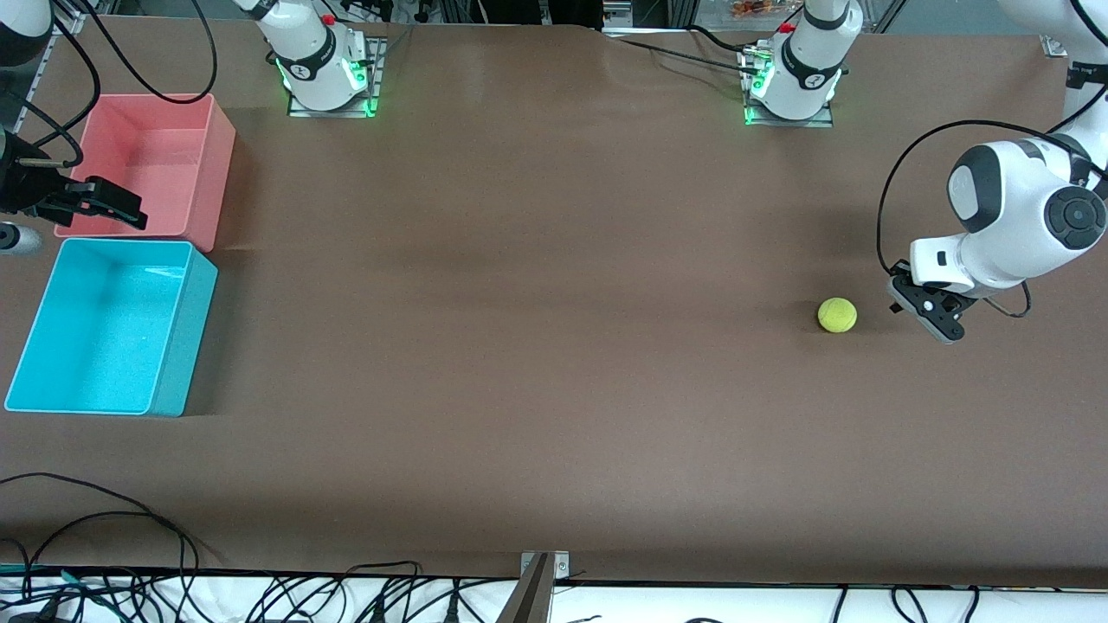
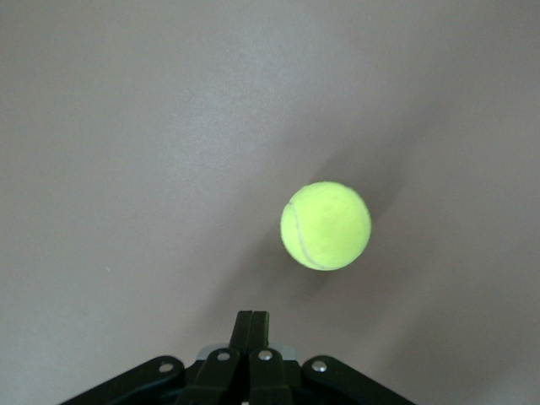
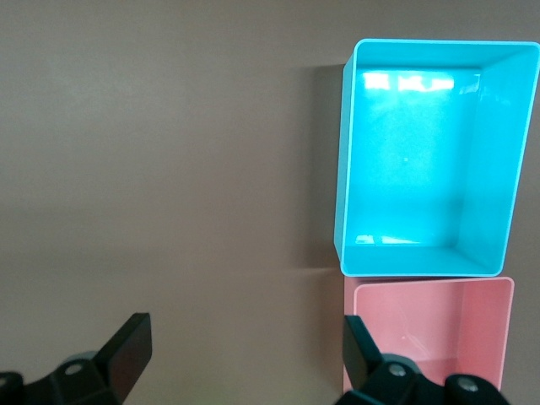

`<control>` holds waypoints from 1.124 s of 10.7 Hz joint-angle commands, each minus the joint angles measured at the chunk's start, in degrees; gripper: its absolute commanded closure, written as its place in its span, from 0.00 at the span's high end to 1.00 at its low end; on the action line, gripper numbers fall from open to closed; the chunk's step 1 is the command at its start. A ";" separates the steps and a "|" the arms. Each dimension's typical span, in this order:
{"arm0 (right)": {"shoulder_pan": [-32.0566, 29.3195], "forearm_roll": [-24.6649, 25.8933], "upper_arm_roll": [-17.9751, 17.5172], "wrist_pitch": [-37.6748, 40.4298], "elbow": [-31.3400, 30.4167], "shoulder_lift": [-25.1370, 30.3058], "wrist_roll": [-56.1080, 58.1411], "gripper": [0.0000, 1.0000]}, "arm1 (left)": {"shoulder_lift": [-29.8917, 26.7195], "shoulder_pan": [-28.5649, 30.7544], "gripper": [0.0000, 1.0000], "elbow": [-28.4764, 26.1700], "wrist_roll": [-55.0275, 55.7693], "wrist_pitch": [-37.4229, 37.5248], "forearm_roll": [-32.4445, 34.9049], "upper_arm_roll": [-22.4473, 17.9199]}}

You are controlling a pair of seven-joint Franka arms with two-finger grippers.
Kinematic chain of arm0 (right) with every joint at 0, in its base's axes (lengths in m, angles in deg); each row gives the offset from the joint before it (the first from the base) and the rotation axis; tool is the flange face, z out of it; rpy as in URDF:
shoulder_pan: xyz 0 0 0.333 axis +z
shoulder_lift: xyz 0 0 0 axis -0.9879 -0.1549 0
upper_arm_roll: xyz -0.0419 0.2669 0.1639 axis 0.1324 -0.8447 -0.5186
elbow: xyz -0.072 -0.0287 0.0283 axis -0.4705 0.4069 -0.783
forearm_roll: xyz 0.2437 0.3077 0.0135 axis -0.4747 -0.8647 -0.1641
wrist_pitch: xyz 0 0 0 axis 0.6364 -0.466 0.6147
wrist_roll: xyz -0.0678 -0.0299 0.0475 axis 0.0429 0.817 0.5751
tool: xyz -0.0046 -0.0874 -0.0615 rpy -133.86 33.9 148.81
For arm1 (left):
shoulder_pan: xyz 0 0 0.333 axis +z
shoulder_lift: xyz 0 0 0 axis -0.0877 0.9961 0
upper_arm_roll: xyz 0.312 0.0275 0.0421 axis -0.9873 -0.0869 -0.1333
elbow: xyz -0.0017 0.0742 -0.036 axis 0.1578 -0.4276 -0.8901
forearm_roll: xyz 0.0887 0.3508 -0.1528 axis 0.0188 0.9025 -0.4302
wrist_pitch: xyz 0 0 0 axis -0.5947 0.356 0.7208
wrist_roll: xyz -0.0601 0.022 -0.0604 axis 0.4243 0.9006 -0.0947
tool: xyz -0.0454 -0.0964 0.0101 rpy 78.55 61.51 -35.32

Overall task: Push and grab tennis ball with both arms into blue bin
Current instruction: 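Move the left gripper down over the yellow-green tennis ball, then push the tennis ball with the left gripper toward the right gripper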

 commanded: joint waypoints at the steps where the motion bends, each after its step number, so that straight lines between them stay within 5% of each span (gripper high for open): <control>1: 0.32 1.37 -0.27 1.43 1.33 -0.44 0.49 1.00 | 1.90 0.14 0.00 -1.76 -13.91 -5.74 -0.23 -1.29; 12: -0.29 -0.38 0.17 0.91 1.60 -1.14 1.02 1.00 | 7.78 0.31 0.00 -6.77 -36.35 -14.78 -0.85 -1.56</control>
